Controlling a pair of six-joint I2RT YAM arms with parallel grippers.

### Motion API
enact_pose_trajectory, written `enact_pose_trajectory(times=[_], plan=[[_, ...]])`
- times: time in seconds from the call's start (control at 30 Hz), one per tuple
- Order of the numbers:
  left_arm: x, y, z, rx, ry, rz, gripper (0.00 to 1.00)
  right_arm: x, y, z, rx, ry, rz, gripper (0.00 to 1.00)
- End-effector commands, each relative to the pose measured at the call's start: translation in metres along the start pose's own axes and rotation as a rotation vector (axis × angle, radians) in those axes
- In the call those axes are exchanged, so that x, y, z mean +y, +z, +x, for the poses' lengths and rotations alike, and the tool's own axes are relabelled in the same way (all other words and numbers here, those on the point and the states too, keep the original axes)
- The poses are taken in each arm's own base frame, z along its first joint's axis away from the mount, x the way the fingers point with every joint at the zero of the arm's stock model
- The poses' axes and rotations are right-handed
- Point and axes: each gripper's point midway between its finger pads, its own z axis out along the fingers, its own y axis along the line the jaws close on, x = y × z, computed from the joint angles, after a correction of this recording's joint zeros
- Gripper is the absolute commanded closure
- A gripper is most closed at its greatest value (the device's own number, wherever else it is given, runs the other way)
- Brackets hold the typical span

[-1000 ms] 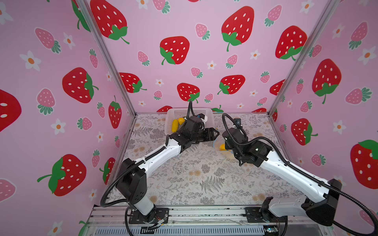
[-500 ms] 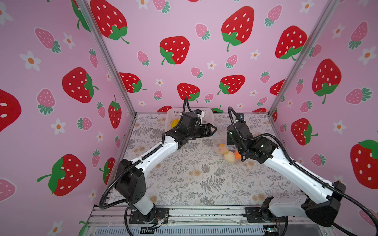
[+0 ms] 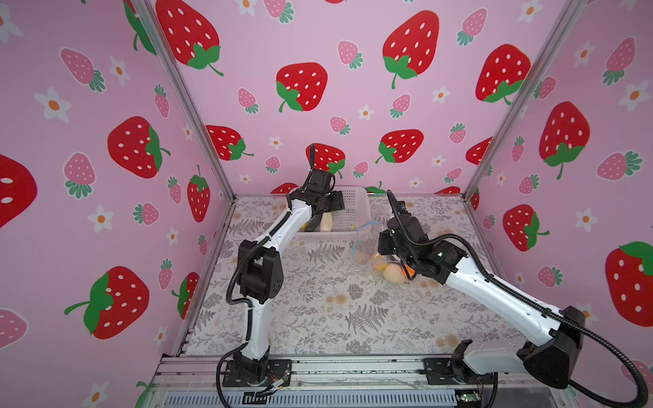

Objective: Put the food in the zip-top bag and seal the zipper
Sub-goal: 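Move the left gripper into the basket and grasp the white radish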

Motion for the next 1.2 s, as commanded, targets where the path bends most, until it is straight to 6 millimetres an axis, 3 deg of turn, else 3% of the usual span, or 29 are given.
enact_pose_trajectory(times=[0.0, 0.23, 0.4, 0.53, 0.63, 0.8, 1.17], plan=[[0.033, 0.016, 0.014, 0.116, 0.068, -0.147, 0.23, 0.000, 0.008, 0.002, 0.008, 0.009, -0.027, 1.00], [0.044, 0.057, 0.005, 0.094, 0.069, -0.130, 0.22, -0.004, 0.017, 0.004, 0.024, 0.016, -0.045, 1.00], [0.046, 0.077, 0.008, 0.095, 0.067, -0.092, 0.21, 0.009, 0.030, 0.013, 0.059, 0.037, -0.106, 1.00], [0.048, 0.087, 0.015, 0.110, 0.074, -0.091, 0.20, 0.022, 0.038, 0.025, 0.107, 0.060, -0.168, 1.00], [0.050, 0.092, 0.017, 0.108, 0.079, -0.095, 0.20, 0.027, 0.040, 0.023, 0.094, 0.074, -0.193, 1.00], [0.052, 0.102, 0.012, 0.078, 0.096, -0.099, 0.22, 0.029, 0.041, 0.025, 0.102, 0.085, -0.203, 1.00], [0.061, 0.125, 0.023, 0.088, 0.104, -0.115, 0.29, 0.026, 0.042, 0.027, 0.110, 0.080, -0.185, 1.00]])
